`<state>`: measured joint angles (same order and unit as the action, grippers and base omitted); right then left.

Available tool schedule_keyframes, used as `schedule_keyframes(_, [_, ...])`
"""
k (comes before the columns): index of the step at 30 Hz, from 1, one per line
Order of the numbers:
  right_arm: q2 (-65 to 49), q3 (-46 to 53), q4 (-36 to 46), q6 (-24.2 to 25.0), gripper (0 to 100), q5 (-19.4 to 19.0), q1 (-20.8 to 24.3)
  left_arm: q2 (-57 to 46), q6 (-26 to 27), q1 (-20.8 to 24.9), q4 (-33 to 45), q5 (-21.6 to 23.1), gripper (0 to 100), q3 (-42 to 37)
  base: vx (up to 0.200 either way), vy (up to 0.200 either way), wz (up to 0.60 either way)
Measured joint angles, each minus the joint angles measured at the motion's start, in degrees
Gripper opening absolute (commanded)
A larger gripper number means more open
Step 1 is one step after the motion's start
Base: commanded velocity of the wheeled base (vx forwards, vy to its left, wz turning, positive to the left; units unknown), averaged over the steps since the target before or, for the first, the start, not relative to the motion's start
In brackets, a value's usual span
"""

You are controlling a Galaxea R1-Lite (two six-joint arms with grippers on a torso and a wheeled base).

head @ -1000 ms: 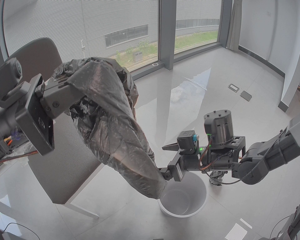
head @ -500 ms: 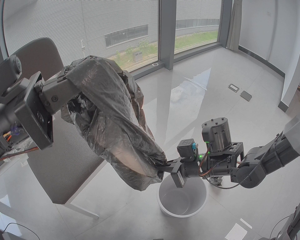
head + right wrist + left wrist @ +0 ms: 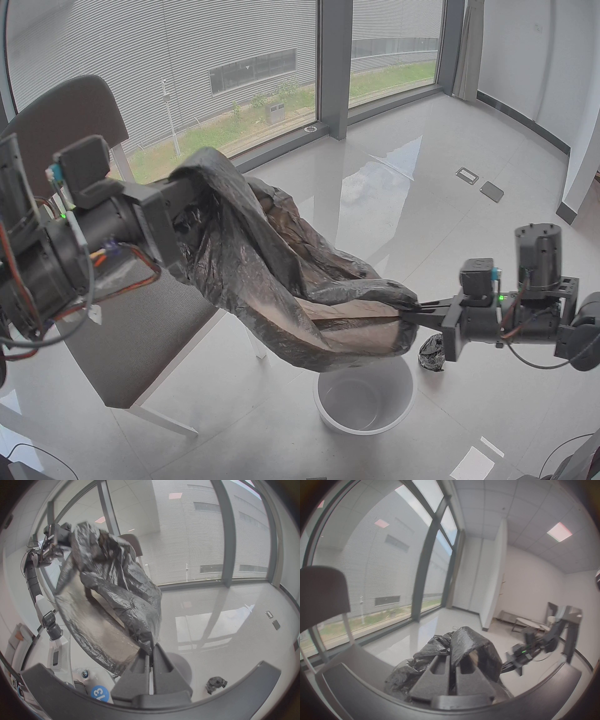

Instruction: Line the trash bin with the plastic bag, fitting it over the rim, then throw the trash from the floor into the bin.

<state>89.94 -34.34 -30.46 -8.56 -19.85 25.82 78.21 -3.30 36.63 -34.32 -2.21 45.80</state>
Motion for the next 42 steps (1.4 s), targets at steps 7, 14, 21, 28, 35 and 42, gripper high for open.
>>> schedule_keyframes(7, [-12.71, 6.38, 6.68, 0.20, 0, -0.02, -3.24, 7.49, -1.45, 5.01, 0.55, -5.80, 0, -0.27, 0.000, 0.000, 0.00])
schedule_keyframes(14, [-21.22, 6.42, 18.59, 0.29, 0, 0.00, -4.79, 15.14, -5.14, 9.69, 0.05, -7.05, 0, -2.54, 0.000, 0.000, 0.00])
schedule_keyframes(21, [-26.88, 6.01, 25.36, 0.11, 0, 0.00, -7.39, 23.47, -6.99, 12.35, -6.49, -7.42, 0, -3.90, 0.000, 0.000, 0.00])
schedule_keyframes(28, [-28.10, 5.90, 27.68, -0.26, 0, 0.06, -9.59, 29.04, -10.73, 13.25, -10.95, -7.50, 0, -4.21, 0.000, 0.000, 0.00])
schedule_keyframes(35, [-27.25, 5.96, 27.65, -1.05, 0, 0.11, -9.92, 30.07, -13.28, 13.78, -11.53, -7.53, 0, -5.47, 0.000, 0.000, 0.00])
schedule_keyframes(42, [-25.28, 7.17, 27.51, -1.26, 0, 0.12, -9.95, 29.44, -14.84, 13.81, -11.58, -7.42, 0, -6.75, 0.000, 0.000, 0.00])
